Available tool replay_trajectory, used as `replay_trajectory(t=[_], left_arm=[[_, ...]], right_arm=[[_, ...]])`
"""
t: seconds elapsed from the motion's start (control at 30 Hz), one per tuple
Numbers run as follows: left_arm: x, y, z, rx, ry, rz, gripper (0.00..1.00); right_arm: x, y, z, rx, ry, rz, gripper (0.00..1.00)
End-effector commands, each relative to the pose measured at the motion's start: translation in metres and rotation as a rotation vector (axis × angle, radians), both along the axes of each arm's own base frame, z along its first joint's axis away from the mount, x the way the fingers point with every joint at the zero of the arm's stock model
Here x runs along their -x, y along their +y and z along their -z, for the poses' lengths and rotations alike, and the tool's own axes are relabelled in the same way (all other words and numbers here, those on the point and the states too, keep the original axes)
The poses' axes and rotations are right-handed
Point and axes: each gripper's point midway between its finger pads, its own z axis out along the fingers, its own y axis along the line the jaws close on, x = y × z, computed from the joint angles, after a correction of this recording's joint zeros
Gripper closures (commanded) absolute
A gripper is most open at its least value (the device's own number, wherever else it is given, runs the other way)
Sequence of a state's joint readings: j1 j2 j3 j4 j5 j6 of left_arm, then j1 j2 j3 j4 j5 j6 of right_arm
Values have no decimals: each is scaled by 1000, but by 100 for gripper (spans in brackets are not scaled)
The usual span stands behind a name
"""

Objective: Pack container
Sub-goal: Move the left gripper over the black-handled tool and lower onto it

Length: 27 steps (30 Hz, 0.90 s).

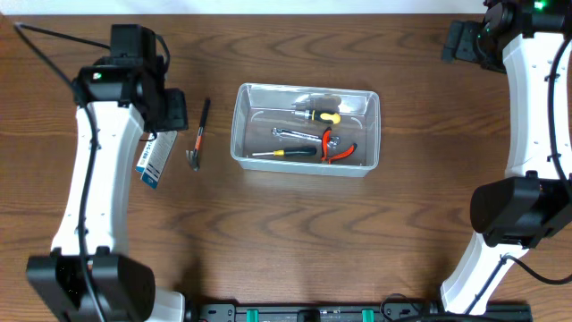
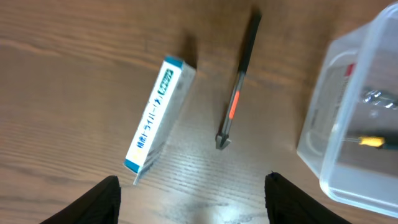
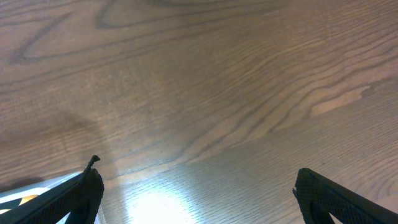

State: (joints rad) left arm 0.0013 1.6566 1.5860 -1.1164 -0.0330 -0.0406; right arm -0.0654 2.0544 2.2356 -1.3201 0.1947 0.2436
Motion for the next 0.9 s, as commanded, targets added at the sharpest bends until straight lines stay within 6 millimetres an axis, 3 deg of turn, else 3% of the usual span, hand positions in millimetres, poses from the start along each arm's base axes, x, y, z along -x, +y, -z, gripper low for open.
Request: replay_trajectory(t=[0.0, 0.17, 0.37, 0.57, 0.87], left_arm=[[5, -3, 33, -2, 106, 16, 40], [6, -15, 67, 23, 209, 59, 53], [7, -23, 91, 58, 281, 93, 55], [7, -24, 99, 62, 302, 115, 74], [5, -25, 105, 61, 298, 127, 73]], right_arm=[[0, 0, -5, 9, -8, -12, 1], [0, 0, -5, 9, -8, -11, 1], [0, 0, -5, 9, -8, -12, 1], [0, 0, -5, 9, -8, -11, 1], [0, 0, -5, 9, -8, -11, 1]])
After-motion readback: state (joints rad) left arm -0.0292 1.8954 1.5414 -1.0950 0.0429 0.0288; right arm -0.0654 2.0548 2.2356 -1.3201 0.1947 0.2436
